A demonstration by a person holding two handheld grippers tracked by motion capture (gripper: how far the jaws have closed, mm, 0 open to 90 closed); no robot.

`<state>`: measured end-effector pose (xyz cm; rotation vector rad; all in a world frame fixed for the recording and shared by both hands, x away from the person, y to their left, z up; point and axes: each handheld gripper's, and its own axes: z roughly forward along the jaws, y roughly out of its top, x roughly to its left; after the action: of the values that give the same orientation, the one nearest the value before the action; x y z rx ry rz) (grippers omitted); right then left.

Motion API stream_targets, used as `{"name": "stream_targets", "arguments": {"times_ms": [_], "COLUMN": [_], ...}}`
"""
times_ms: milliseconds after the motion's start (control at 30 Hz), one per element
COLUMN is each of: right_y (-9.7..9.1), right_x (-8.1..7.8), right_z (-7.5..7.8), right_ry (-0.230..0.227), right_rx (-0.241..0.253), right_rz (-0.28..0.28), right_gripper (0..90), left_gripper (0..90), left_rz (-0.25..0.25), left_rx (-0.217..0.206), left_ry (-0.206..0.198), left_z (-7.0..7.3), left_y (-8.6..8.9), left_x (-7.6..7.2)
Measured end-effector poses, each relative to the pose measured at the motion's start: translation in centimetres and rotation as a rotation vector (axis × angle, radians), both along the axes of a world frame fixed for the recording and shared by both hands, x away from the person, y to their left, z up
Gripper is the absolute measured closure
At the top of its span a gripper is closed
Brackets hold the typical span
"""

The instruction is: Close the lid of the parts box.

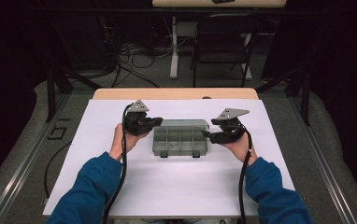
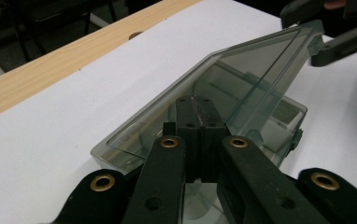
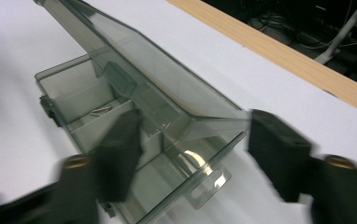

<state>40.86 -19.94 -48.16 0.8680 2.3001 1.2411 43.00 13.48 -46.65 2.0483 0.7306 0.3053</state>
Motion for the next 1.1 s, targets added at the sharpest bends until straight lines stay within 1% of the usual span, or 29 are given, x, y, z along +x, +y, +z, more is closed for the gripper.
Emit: {"name": "stream_targets", "arguments": {"times_ms": [33, 67, 100, 200, 233, 267, 300, 333, 367, 400, 433, 467, 500, 533, 600, 667, 700, 733, 767, 800, 900, 933, 1100], "right_y": [-0.1, -0.2, -0.3, -0.5, -0.6, -0.6, -0.6, -0.6, -0.6, -0.4, -0.3, -0.1, 0.2, 0.5, 1.1, 1.7, 1.9, 2.1, 2.2, 2.3, 2.4, 2.5, 2.8], "right_x": [-0.1, -0.2, -0.5, -0.9, -1.1, -1.2, -1.4, -1.5, -1.6, -1.6, -1.7, -1.7, -1.6, -1.6, -1.4, -1.2, -1.2, -1.1, -1.1, -1.1, -1.1, -1.1, -1.2], "right_z": [0.1, 0.2, 0.4, 0.9, 1.2, 1.5, 1.7, 1.9, 2.1, 2.4, 2.6, 2.7, 2.7, 2.7, 2.4, 2.0, 1.8, 1.6, 1.4, 1.3, 1.0, 0.9, 0.4], "right_ry": [0.013, 0.021, 0.026, 0.038, 0.035, 0.032, 0.024, 0.011, 0.006, -0.005, -0.012, -0.015, -0.019, -0.026, -0.016, -0.008, -0.005, -0.002, -0.001, 0.008, 0.015, 0.024, 0.033], "right_rx": [0.002, 0.004, 0.01, 0.032, 0.048, 0.068, 0.081, 0.091, 0.108, 0.129, 0.128, 0.137, 0.137, 0.125, 0.107, 0.073, 0.073, 0.064, 0.059, 0.057, 0.047, 0.047, 0.031], "right_rz": [0.011, 0.014, 0.019, 0.033, 0.032, 0.034, 0.035, 0.03, 0.029, 0.029, 0.014, 0.014, 0.012, 0.003, 0.003, 0.001, 0.001, 0.002, 0.007, 0.009, 0.015, 0.014, 0.03], "right_gripper": [20.9, 16.8, 14.8, 10.1, 10.5, 11.5, 14.7, 18.8, 25.7, 34.6, 43.5, 50.3, 55.9, 62.3, 71.7, 79.9, 83.6, 85.7, 87.9, 89.5, 90.0, 90.0, 90.0], "left_gripper": [89.8, 89.8, 89.7, 89.8, 89.8, 89.8, 89.8, 89.8, 89.8, 89.8, 89.8, 89.8, 89.8, 89.8, 89.8, 89.8, 89.8, 89.8, 89.8, 89.8, 89.8, 89.8, 89.8], "left_rz": [-0.002, -0.005, -0.004, -0.007, -0.004, -0.008, -0.01, -0.004, -0.006, -0.003, -0.006, -0.003, -0.004, -0.002, -0.002, -0.006, -0.002, -0.002, -0.007, -0.005, -0.007, -0.008, -0.01], "left_rx": [0.004, 0.007, 0.006, 0.008, 0.006, 0.013, 0.021, 0.019, 0.021, 0.018, 0.021, 0.019, 0.019, 0.022, 0.026, 0.035, 0.026, 0.022, 0.031, 0.031, 0.039, 0.04, 0.047], "left_ry": [0.0, 0.005, 0.001, -0.001, 0.002, 0.0, 0.004, -0.002, 0.006, 0.004, 0.004, -0.001, -0.002, -0.005, -0.006, -0.003, -0.01, -0.002, 0.002, 0.004, 0.002, 0.005, 0.007], "left_z": [-0.1, -0.1, -0.2, -0.2, -0.3, -0.3, -0.3, -0.4, -0.5, -0.5, -0.5, -0.6, -0.6, -0.7, -0.7, -0.7, -0.8, -0.9, -0.9, -1.0, -1.3, -1.4, -1.7], "left_y": [0.0, -0.1, -0.1, -0.2, -0.3, -0.3, -0.3, -0.3, -0.4, -0.5, -0.5, -0.5, -0.5, -0.5, -0.5, -0.5, -0.5, -0.6, -0.5, -0.6, -0.7, -0.7, -0.8], "left_x": [0.0, 0.0, -0.1, -0.2, -0.3, -0.3, -0.3, -0.4, -0.4, -0.4, -0.4, -0.4, -0.4, -0.4, -0.4, -0.5, -0.6, -0.6, -0.6, -0.7, -0.7, -0.8, -1.0]}}
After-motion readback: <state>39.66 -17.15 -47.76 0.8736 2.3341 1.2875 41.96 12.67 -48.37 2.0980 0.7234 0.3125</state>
